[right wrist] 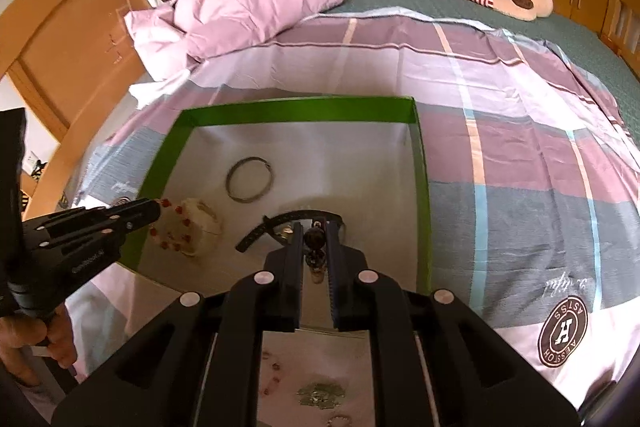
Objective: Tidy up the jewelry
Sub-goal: 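Carry both bracelets over the green box and open both tools, then close the right tool on the green brooch while the left tool grips the pink bead bracelet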
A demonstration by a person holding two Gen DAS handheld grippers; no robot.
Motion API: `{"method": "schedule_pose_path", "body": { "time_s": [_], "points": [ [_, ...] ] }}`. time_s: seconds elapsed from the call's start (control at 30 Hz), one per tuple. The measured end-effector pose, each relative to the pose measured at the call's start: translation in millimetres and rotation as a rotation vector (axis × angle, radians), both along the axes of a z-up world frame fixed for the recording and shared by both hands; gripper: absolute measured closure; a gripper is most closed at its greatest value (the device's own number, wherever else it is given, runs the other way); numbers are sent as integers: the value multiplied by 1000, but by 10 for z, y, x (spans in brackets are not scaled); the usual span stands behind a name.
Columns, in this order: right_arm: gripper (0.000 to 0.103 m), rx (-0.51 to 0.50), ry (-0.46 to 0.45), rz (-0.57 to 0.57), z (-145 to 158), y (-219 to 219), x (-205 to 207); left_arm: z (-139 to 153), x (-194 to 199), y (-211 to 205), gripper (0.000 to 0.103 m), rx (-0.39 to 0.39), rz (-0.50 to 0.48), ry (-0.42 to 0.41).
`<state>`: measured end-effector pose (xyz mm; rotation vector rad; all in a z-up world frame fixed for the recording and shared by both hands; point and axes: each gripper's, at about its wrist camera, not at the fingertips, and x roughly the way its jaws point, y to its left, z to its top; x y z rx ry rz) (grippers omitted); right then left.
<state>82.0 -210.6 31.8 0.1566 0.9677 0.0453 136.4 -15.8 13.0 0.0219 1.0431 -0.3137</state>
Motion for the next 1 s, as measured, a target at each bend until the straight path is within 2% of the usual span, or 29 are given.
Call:
{"method": "schedule_pose_path", "body": {
  "time_s": [0.1,0.17,0.23,0.67,0.83,1.0],
  "points": [
    [70,7,-12,-13,37,-32,-33,15,-24,-2,94,-2,5,-9],
    [65,16,-31,-22,107,-50,-64,52,-47,2,88,-9,3,-16],
    [65,21,-44,-19,167,-48,-85,86,-70,-1,83,-9,4,-26],
    [65,6,-40,13,212,50,-213,171,-204,-22,81,-6,-12,-36],
    [65,17,33,70,127,86,-529,244,-529,-20,81,-34,-77,-22],
    [66,-6,165,88,-268,69,-730,80,-883,-122,81,-82,-176,50]
  ]
}}
